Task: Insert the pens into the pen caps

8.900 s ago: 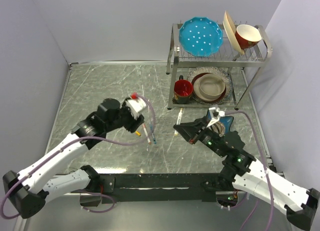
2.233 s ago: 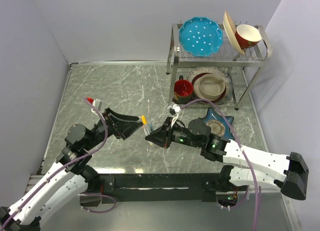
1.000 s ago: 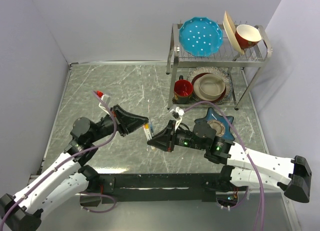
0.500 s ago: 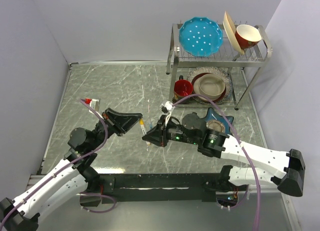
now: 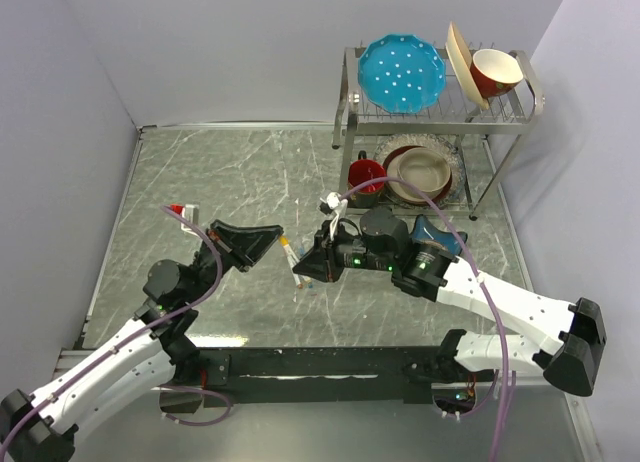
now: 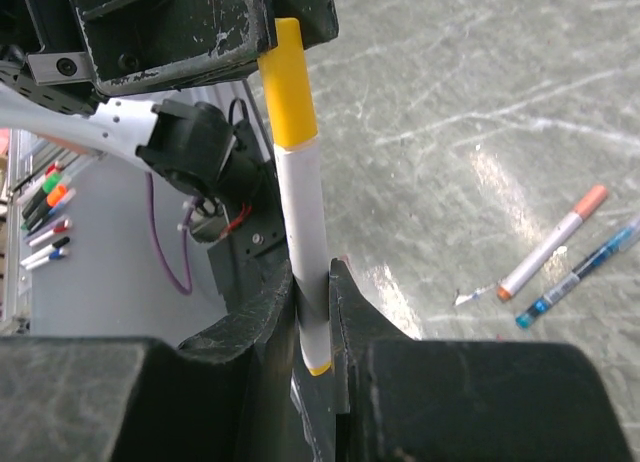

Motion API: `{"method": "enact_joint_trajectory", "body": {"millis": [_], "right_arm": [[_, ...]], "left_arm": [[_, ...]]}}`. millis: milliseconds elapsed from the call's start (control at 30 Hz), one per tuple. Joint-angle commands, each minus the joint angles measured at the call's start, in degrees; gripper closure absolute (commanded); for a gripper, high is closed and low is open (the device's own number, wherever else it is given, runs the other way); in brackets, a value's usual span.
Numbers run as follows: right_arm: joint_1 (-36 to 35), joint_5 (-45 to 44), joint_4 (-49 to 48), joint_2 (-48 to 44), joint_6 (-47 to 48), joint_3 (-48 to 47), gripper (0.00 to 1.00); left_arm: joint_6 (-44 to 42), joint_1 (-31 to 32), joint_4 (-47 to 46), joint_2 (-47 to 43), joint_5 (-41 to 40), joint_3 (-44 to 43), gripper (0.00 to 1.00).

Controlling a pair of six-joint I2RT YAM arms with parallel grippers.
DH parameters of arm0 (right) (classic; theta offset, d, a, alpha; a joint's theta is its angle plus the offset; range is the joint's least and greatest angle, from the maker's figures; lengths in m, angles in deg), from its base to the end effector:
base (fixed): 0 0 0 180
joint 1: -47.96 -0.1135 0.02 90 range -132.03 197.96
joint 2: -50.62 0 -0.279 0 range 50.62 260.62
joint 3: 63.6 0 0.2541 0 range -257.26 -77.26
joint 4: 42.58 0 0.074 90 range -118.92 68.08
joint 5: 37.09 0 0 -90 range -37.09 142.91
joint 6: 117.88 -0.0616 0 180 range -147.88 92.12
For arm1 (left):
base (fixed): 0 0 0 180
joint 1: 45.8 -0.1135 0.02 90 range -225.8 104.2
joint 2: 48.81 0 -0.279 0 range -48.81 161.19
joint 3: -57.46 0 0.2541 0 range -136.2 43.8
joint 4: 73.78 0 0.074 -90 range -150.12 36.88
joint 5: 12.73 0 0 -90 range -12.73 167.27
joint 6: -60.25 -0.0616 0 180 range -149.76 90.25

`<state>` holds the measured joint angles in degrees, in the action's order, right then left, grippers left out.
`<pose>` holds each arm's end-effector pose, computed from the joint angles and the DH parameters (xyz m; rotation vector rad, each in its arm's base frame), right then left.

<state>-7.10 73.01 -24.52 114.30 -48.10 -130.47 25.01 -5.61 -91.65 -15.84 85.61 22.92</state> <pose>0.1415 0.2396 0.3439 -0.8515 1.8110 1.2097 0.1220 -0.1147 0.3172 -0.0340 1.3884 -1.5071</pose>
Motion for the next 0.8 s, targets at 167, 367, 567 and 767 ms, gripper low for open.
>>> {"method": "enact_joint_trajectory", "body": {"millis": [167,367,567,767], "right_arm": [[10.0,-7.5,-24.5,0.5,-3.9,-11.7,1.0],[14.5,-3.3,-32.5,0.5,-9.4,-8.6,1.0],[16.6,1.0,-37.5,1.4,-12.5,-8.0,1.0],[16.6,2.5,-35.6,1.2,-10.6,-9.1,1.0]], "left_arm": [[6.0,9.1,0.0,6.6,16.4,7.0,0.99],[6.6,12.1,0.0,8.0,16.0,6.1,0.99],[8.3,15.7,-0.6,9.1,15.7,4.5,0.99],[8.4,18.8,2.6,9.9,12.1,1.6,0.99]]}}
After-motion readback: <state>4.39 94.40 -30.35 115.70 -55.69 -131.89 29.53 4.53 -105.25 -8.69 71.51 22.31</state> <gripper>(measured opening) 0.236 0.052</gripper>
